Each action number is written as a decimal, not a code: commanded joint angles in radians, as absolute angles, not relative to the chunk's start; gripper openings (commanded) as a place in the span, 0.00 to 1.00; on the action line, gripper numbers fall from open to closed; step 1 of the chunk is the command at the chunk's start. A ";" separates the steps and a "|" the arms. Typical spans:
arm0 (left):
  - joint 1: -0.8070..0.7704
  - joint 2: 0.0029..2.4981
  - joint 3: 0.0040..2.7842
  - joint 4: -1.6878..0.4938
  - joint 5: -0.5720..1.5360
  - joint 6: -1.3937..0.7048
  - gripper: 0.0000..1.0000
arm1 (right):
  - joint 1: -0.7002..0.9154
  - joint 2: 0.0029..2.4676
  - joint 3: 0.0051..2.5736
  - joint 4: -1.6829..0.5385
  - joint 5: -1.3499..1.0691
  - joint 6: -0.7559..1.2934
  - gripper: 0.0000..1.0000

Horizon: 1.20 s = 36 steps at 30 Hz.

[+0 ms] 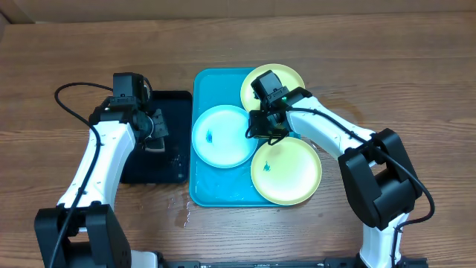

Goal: Clean dirty plates on tray and stack at the side

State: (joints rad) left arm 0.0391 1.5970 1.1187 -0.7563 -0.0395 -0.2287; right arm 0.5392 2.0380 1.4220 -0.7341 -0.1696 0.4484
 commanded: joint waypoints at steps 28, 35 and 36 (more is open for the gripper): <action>0.039 1.758 1.082 -0.756 0.033 -0.236 0.29 | 0.543 2.054 1.419 -0.730 -0.177 0.450 0.22; 0.039 1.760 1.080 -0.751 -0.004 -0.236 0.11 | 0.543 2.054 1.419 -0.730 -0.177 0.450 0.22; 0.039 1.760 1.080 -0.749 -0.004 -0.236 0.07 | 0.543 2.054 1.419 -0.730 -0.177 0.450 0.22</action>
State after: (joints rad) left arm 0.0391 1.7618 1.0725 -0.7521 0.0021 -0.2344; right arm 0.5392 2.0380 1.4220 -0.7338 -0.1761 0.4484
